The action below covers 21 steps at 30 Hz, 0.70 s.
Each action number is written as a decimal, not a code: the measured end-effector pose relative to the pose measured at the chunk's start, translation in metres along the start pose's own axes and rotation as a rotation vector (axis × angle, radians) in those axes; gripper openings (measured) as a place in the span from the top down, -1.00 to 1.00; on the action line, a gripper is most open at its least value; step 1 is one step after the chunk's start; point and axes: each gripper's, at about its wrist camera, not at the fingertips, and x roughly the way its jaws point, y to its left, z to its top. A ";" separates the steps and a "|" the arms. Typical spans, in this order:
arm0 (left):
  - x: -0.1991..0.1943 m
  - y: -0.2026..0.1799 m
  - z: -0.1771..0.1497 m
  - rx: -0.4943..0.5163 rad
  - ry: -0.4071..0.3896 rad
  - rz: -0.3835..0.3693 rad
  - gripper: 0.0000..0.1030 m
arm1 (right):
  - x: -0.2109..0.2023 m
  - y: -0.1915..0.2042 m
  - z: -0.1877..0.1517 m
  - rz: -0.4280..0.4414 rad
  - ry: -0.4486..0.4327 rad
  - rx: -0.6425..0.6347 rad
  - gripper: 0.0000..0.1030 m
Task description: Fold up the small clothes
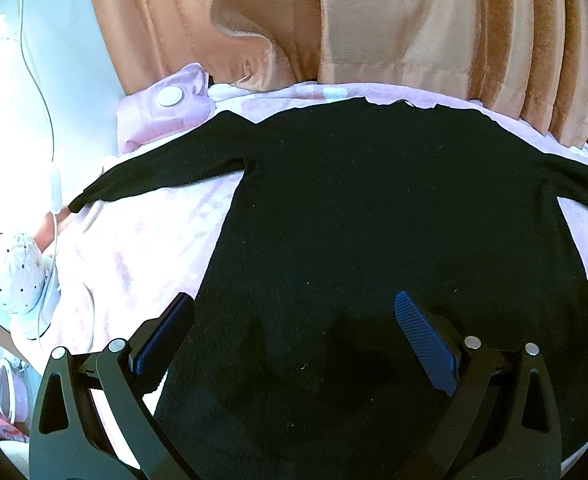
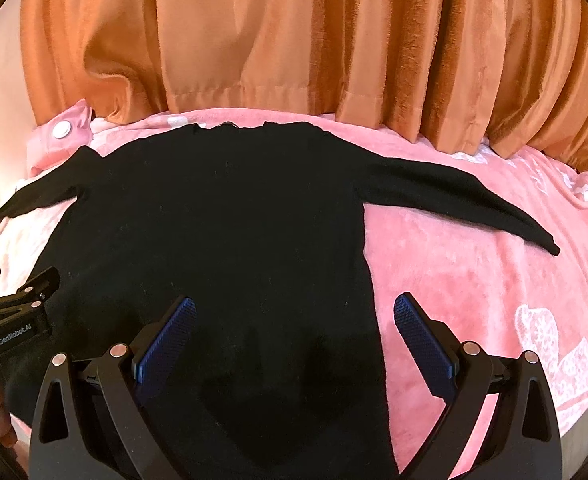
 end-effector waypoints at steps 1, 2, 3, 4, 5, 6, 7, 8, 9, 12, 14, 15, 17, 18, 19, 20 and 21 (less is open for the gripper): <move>0.000 0.000 0.000 -0.001 0.001 0.000 -0.90 | 0.000 0.000 0.000 0.001 0.001 -0.001 -0.90; 0.000 0.000 0.000 0.000 0.002 0.000 -0.90 | 0.000 0.000 0.000 0.001 0.002 0.000 -0.90; 0.001 0.000 0.000 -0.001 0.003 0.001 -0.90 | 0.000 0.000 -0.001 0.002 0.003 0.001 -0.90; 0.001 0.000 -0.001 0.000 0.004 0.000 -0.90 | 0.000 0.000 0.000 0.003 0.004 0.002 -0.90; 0.002 0.000 -0.001 0.002 0.004 0.001 -0.90 | 0.000 0.000 -0.001 0.003 0.005 0.003 -0.90; 0.002 0.000 -0.001 0.003 0.004 0.002 -0.90 | 0.000 0.000 -0.001 0.003 0.005 0.002 -0.90; 0.002 0.000 -0.001 0.002 0.005 0.003 -0.90 | 0.000 0.000 0.000 0.004 0.006 0.000 -0.90; 0.002 0.001 -0.001 0.002 0.007 0.002 -0.90 | 0.000 0.001 0.000 0.005 0.006 -0.002 -0.90; 0.003 0.001 -0.001 0.002 0.008 0.002 -0.90 | 0.000 0.002 -0.001 0.005 0.006 -0.004 -0.90; 0.002 0.001 -0.002 0.004 0.006 0.003 -0.90 | -0.001 0.003 -0.001 0.005 0.005 -0.009 -0.90; 0.003 0.001 -0.002 0.004 0.006 0.005 -0.90 | -0.001 0.003 -0.001 0.007 0.003 -0.007 -0.90; 0.003 0.001 -0.002 0.003 0.007 0.005 -0.90 | -0.001 0.003 -0.001 0.006 0.002 -0.006 -0.90; 0.003 0.001 -0.002 0.002 0.007 0.007 -0.90 | 0.000 0.003 -0.001 0.005 0.002 -0.004 -0.90; 0.003 0.001 -0.002 0.003 0.006 0.007 -0.90 | 0.000 0.004 -0.001 0.006 0.002 -0.003 -0.90; 0.003 0.002 -0.002 0.002 0.007 0.007 -0.90 | 0.000 0.004 -0.001 0.006 0.003 -0.002 -0.90; 0.003 0.002 -0.002 0.003 0.008 0.005 -0.90 | 0.000 0.004 -0.001 0.006 0.004 -0.002 -0.90; 0.003 0.002 -0.002 0.003 0.009 0.005 -0.90 | 0.000 0.004 -0.001 0.006 0.004 -0.003 -0.90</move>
